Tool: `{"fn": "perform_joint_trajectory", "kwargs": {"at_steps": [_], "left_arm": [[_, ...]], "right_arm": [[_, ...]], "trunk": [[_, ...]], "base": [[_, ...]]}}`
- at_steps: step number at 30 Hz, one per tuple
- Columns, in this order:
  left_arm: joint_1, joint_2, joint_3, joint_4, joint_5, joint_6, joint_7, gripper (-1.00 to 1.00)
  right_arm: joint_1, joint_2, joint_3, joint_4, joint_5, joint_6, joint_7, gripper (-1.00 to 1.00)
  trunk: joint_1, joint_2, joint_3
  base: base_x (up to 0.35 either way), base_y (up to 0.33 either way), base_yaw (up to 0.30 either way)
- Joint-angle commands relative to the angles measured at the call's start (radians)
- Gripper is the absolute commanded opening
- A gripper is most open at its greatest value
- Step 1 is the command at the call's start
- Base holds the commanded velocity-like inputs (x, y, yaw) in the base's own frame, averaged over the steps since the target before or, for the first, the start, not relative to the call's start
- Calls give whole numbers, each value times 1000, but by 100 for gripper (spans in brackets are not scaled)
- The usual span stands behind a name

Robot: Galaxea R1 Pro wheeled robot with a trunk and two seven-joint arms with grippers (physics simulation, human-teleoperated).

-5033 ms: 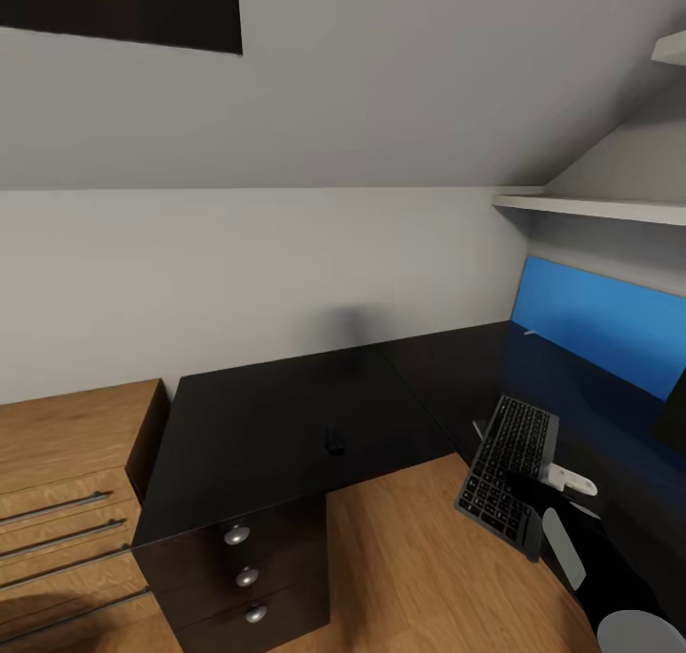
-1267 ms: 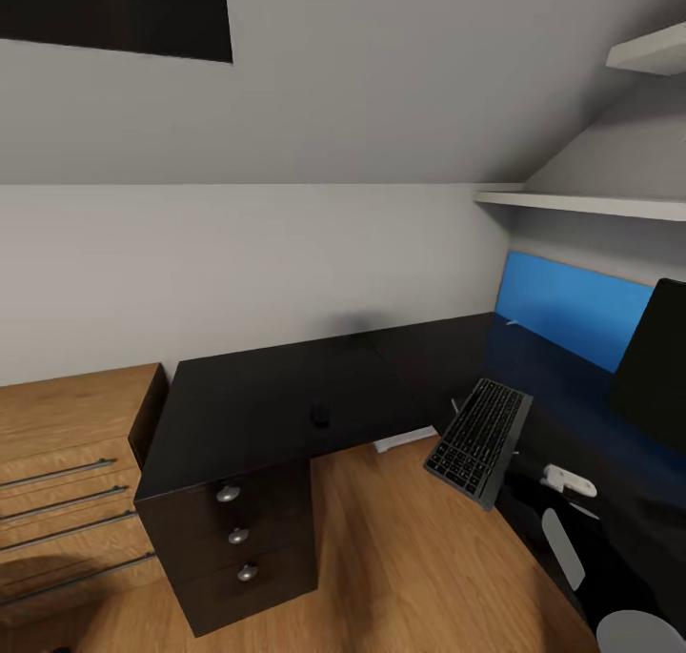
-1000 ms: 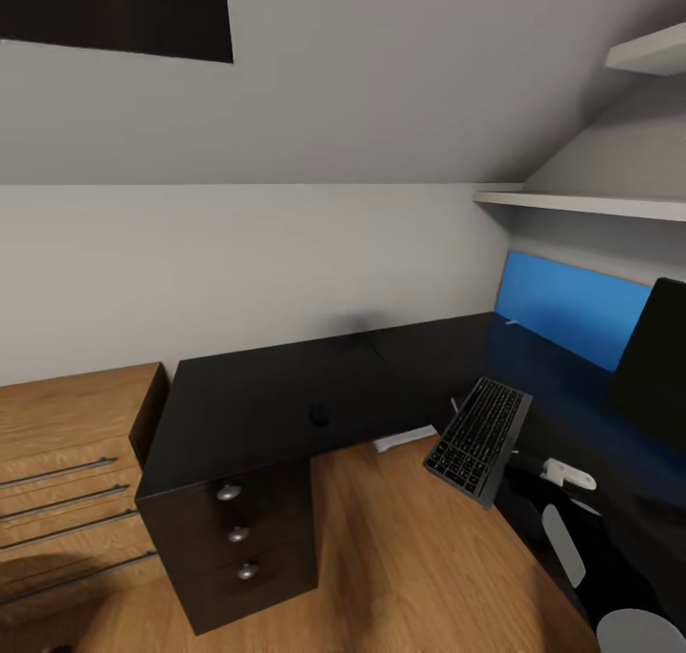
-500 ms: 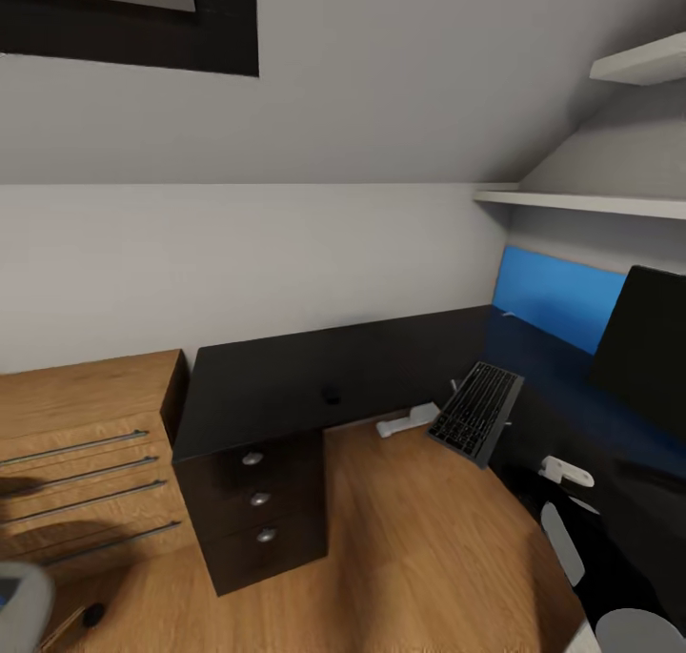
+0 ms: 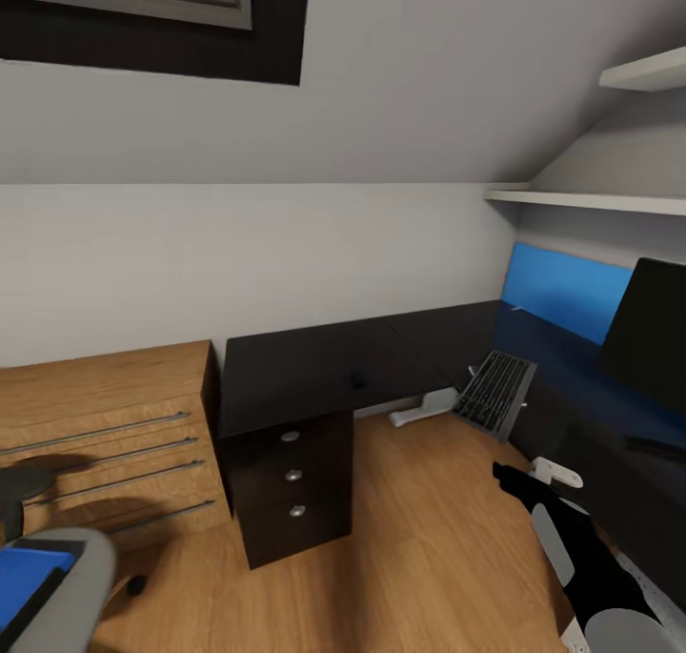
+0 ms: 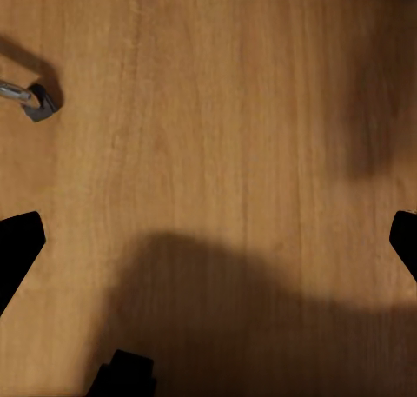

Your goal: In the bedroom, organize the workspace by keeping the computer under the desk, ensuring the monitor is on the desk, placing the keyboard on the desk next to the monitor, placing the mouse on the desk next to the keyboard, moving the folder from the swivel chair onto the desk next to the mouse, stacking the notebook on top of the folder with the pen on top of the notebook, and positioning the swivel chair next to the desk.

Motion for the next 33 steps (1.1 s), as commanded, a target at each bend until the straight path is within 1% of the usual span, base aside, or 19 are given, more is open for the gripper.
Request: {"fn": "perform_joint_trajectory", "kwargs": {"at_steps": [1,4,9,12,14,17,22,24,25,27,28,30,31,33], "left_arm": [[-1,0,-2,1,5,-3,-1,100],[-1,0,-2,1,5,-2,-1,100],[-1,0,-2,1,5,-2,-1,100],[-1,0,-2,1,5,-2,-1,100],[-1,0,-2,1,5,-2,-1,100],[-1,1,-2,1,5,-2,-1,100],[-1,1,-1,1,5,-2,-1,100],[-1,1,-1,1,5,-2,-1,100],[-1,1,-1,1,5,-2,-1,100],[-1,1,-1,1,5,-2,-1,100],[-1,1,-1,1,5,-2,-1,100],[-1,1,-1,1,5,-2,-1,100],[-1,1,-1,1,5,-2,-1,100],[-1,1,-1,1,5,-2,-1,100]], "right_arm": [[0,1,1,-1,-11,5,-6,100],[0,7,1,1,-11,5,-6,100],[0,18,1,38,-9,1,-6,100],[0,23,6,73,-9,-25,-4,100],[0,28,19,94,-9,-56,3,100],[-1,44,43,119,-9,-94,14,100],[-1,58,55,131,-11,-116,29,100],[-1,60,56,133,-13,-120,46,100],[0,61,56,135,-14,-122,88,100],[0,62,56,136,-15,-123,116,100],[0,62,56,136,-15,-123,145,100],[0,62,56,137,-15,-124,171,100],[0,63,56,138,-14,-123,210,100],[0,65,57,138,-14,-123,215,100]], "trunk": [[0,-1,-1],[0,-1,-1],[0,-1,-1],[0,-1,-1],[0,-1,-1],[0,-1,-1],[0,-1,-1],[0,-1,-1],[0,-1,-1],[0,-1,-1],[0,-1,-1],[0,-1,-1],[0,-1,-1],[0,-1,-1]], "base": [[-177,266,0],[-173,239,0],[-112,111,0],[-41,39,0],[-17,16,0],[-7,7,0],[-2,2,0],[0,0,-3],[0,0,-81],[0,0,-104],[0,0,-96],[0,0,-69],[0,0,-13],[0,0,-7]]}}
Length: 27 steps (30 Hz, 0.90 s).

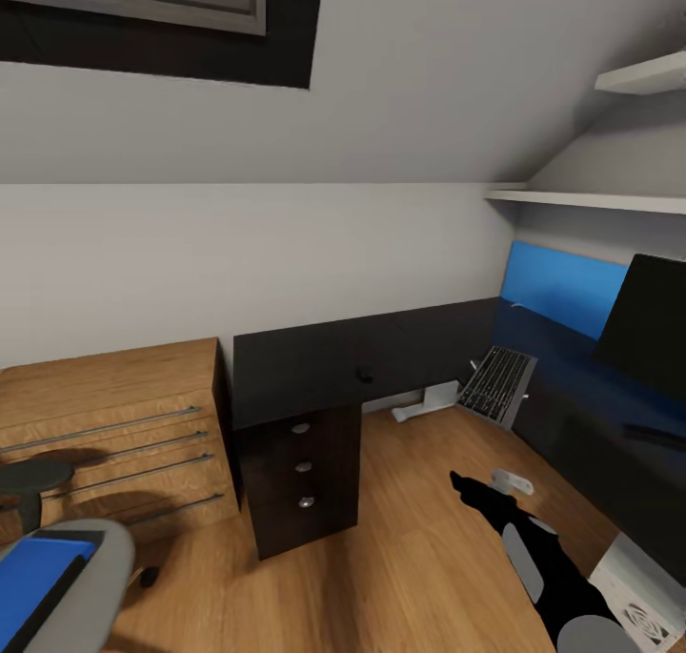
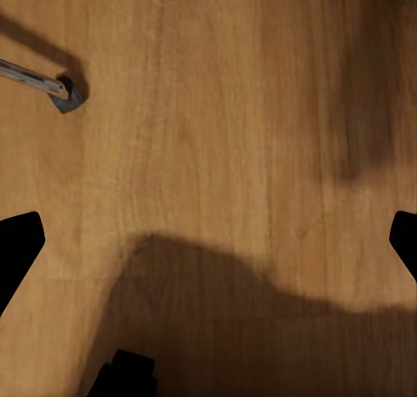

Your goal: In the bedroom, organize the workspace by keeping the computer under the desk, ensuring the monitor is on the desk, placing the keyboard on the desk next to the monitor, placing the mouse on the desk next to the keyboard, moving the folder from the swivel chair onto the desk next to the mouse, stacking the notebook on top of the folder with the pen on top of the notebook, and positioning the swivel chair next to the desk.

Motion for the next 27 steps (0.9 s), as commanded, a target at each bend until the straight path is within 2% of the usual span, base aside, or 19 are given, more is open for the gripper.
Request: {"fn": "perform_joint_trajectory", "kwargs": {"at_steps": [1,3,8,22,27], "left_arm": [[-1,0,-2,1,6,-3,-1,100],[-1,0,-2,1,6,-3,-1,100],[-1,0,-2,1,6,-3,-1,100],[-1,0,-2,1,5,-3,-2,100],[-1,0,-2,1,5,-3,-2,100]], "right_arm": [[0,5,-3,0,-7,6,7,100],[0,20,-3,9,-6,4,9,100],[0,30,-3,12,-5,3,10,100],[0,37,-3,20,-6,3,10,100],[0,45,-3,21,-6,2,10,100]], "trunk": [[0,-1,-1],[0,-1,0],[0,-1,3],[0,-1,1],[0,-1,-2]], "base": [[0,0,-30],[0,0,-135],[0,0,-223],[0,0,-261],[0,5,-137]]}}
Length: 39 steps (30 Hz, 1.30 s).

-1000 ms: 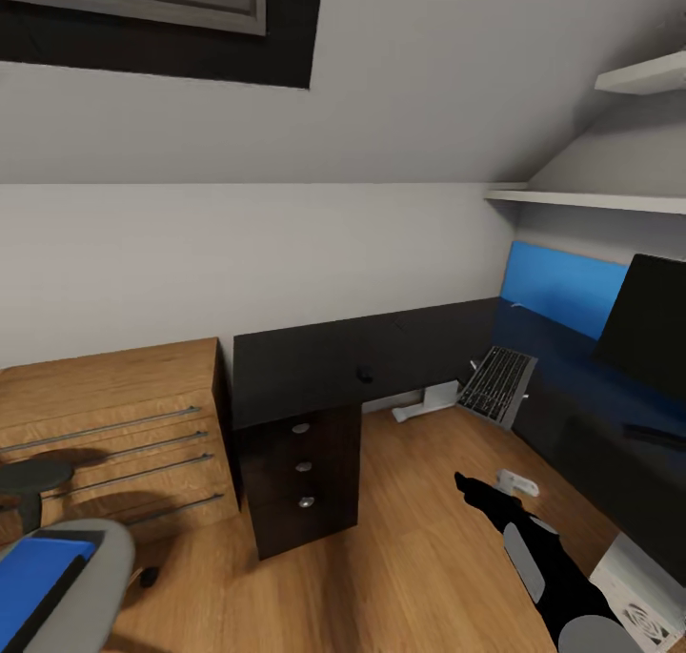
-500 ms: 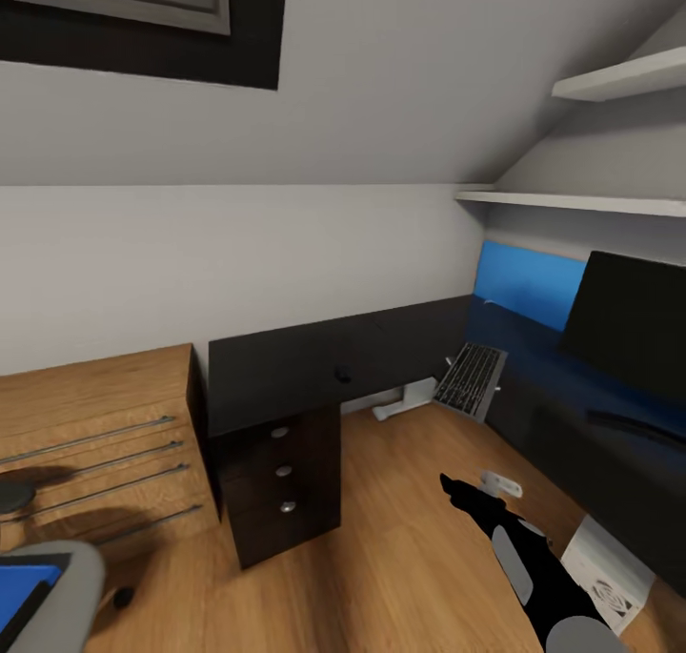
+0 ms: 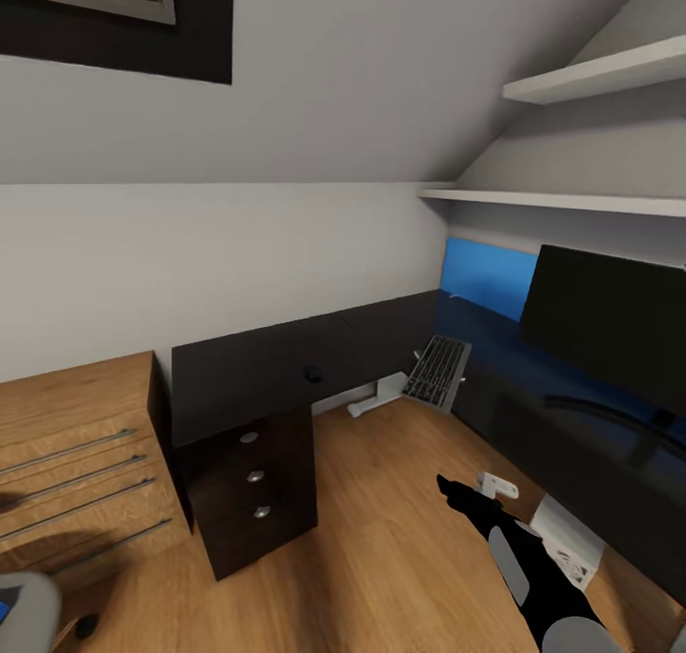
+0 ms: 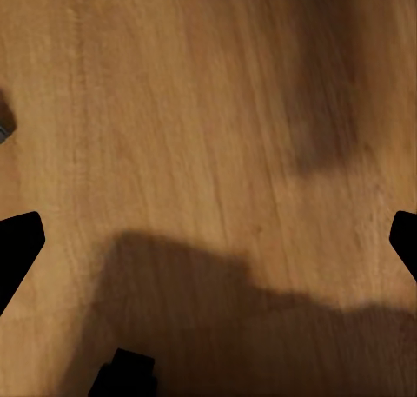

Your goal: In the bedroom, organize the workspace by keeping the computer under the desk, ensuring the monitor is on the desk, placing the keyboard on the desk next to the monitor, placing the mouse on the desk next to the keyboard, moving the folder from the swivel chair onto the desk next to the mouse, stacking the notebook on top of the folder with the pen on top of the notebook, and positioning the swivel chair next to the desk.

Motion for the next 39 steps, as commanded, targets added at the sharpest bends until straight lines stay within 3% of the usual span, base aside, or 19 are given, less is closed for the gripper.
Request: {"fn": "perform_joint_trajectory", "kwargs": {"at_steps": [1,12,13,14,16,17,18,19,20,21,22,23,24,25,26,29,30,34,39], "left_arm": [[-1,0,-2,1,6,-3,-2,100],[-1,-5,-6,0,2,-2,7,100],[-1,-7,-9,-23,-1,5,13,100],[-1,-7,-9,-31,-1,5,14,100],[-1,-7,-9,-73,-1,6,15,100],[-1,-7,-9,-79,0,6,16,100],[-1,-6,-9,-89,1,5,16,100],[-1,-6,-9,-93,1,5,15,100],[-1,-6,-9,-98,2,3,15,100],[-1,-6,-9,-100,3,3,14,100],[-1,-5,-7,-104,4,2,14,100],[-1,-5,-5,-105,5,1,13,100],[-1,-5,-3,-106,5,0,13,100],[-1,-5,-2,-106,6,0,13,100],[-1,-5,-1,-107,6,0,12,100],[-1,-4,-1,-108,6,-3,11,100],[-1,-2,0,-108,6,-4,11,100],[-1,-2,-1,-108,7,-5,7,100],[-1,-1,-2,-106,6,-5,4,100]], "right_arm": [[0,1,-3,-1,-6,6,5,100],[0,3,-4,27,-8,-29,7,100],[0,26,-5,56,-23,-28,-34,100],[0,33,-6,62,-30,-28,-43,100],[0,62,-20,81,-121,-29,-72,100],[0,66,-22,83,-147,-29,-75,100],[-1,71,-24,85,-213,-28,-78,100],[-1,73,-25,86,-249,-28,-79,100],[-2,75,-26,86,-320,-27,-80,100],[-2,76,-27,85,-356,-26,-80,100],[-3,75,-29,84,-468,-25,-80,100],[-3,74,-29,83,-508,-25,-80,100],[-3,70,-31,82,-589,-24,-80,100],[-4,68,-31,81,-629,-24,-80,100],[-4,62,-31,81,-704,-24,-79,100],[-5,54,-32,80,-797,-24,-78,100],[-5,48,-30,79,-850,-23,-76,100],[-5,38,-24,82,-889,-14,-31,100],[-5,35,-23,85,-899,-11,48,100]], "trunk": [[0,-1,-1],[0,-1,-2],[0,-1,-2],[0,-1,-2],[0,-1,-2],[0,-1,-2],[0,-1,-2],[0,-1,-2],[0,-1,-2],[0,-1,-2],[0,-1,-2],[0,-1,-2],[0,-1,-2],[0,-1,-2],[0,-1,-2],[0,-1,-2],[0,-1,-2],[0,-1,-2],[0,-1,-2]], "base": [[0,41,-56],[0,158,-9],[0,2,0],[0,2,0],[0,0,0],[0,0,0],[0,0,0],[0,0,0],[0,0,0],[0,0,0],[0,0,0],[0,0,0],[0,0,0],[0,0,0],[0,0,0],[0,0,0],[0,0,0],[0,0,0],[25,17,0]]}}
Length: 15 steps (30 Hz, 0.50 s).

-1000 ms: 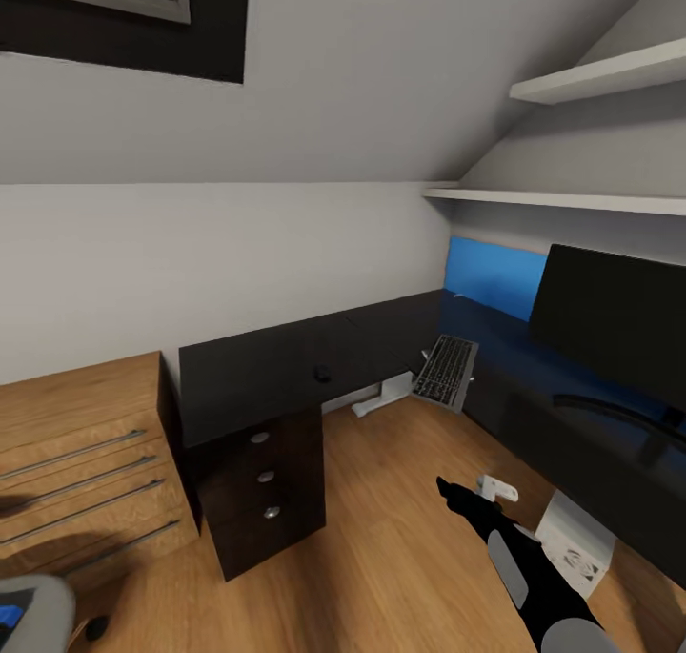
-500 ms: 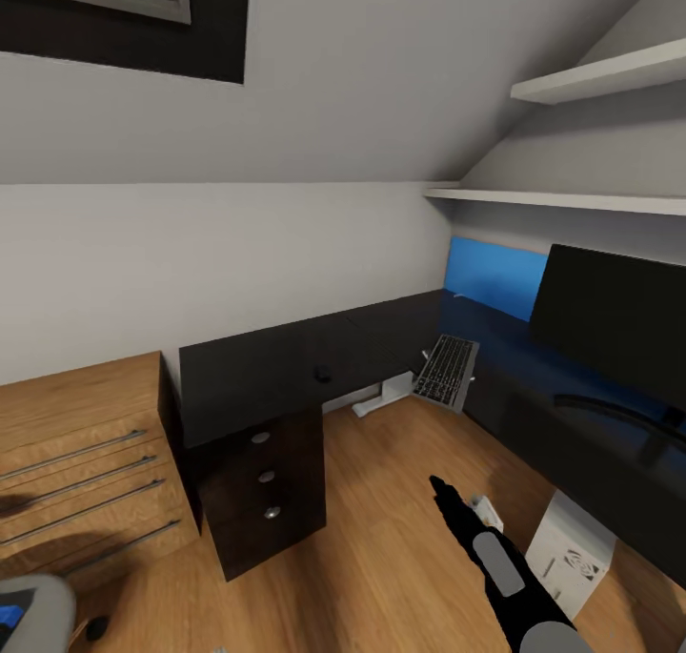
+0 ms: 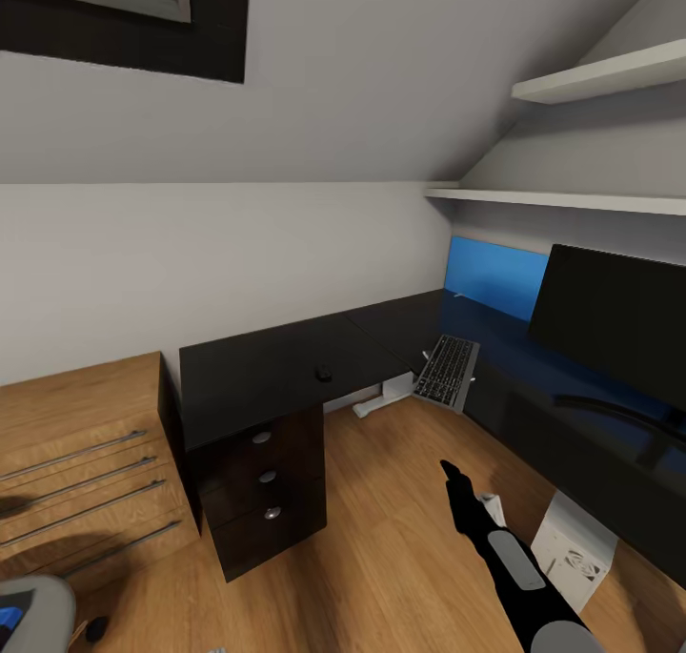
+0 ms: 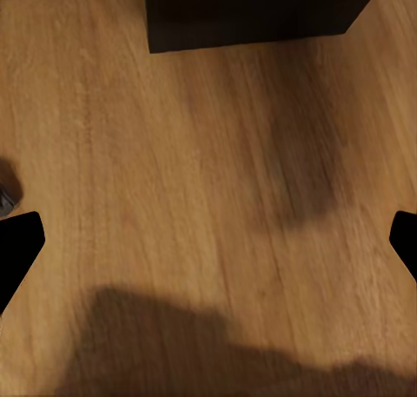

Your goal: In the bedroom, organize the workspace by keeping the computer under the desk, ensuring the monitor is on the desk, placing the keyboard on the desk next to the monitor, placing the mouse on the desk next to the keyboard, moving the folder from the swivel chair onto the desk next to the mouse, stacking the notebook on top of the folder with the pen on top of the notebook, and positioning the swivel chair next to the desk.

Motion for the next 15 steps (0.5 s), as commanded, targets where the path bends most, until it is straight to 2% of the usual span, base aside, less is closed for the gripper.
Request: {"fn": "perform_joint_trajectory", "kwargs": {"at_steps": [1,8,11,15], "left_arm": [[-1,0,-2,1,6,-3,-2,100],[-1,-4,-5,8,5,-3,-4,100],[-1,-5,-4,9,6,-3,-4,100],[-1,-5,-4,9,6,-3,-4,100]], "right_arm": [[0,0,-7,0,-8,9,15,100],[0,-3,-7,0,6,9,36,100],[1,-4,-7,-5,26,5,64,100],[1,-7,-7,-6,29,4,71,100]], "trunk": [[0,-1,-1],[0,-1,-1],[0,-1,-1],[0,-1,-1]], "base": [[163,101,0],[232,69,0],[60,5,0],[8,1,0]]}}
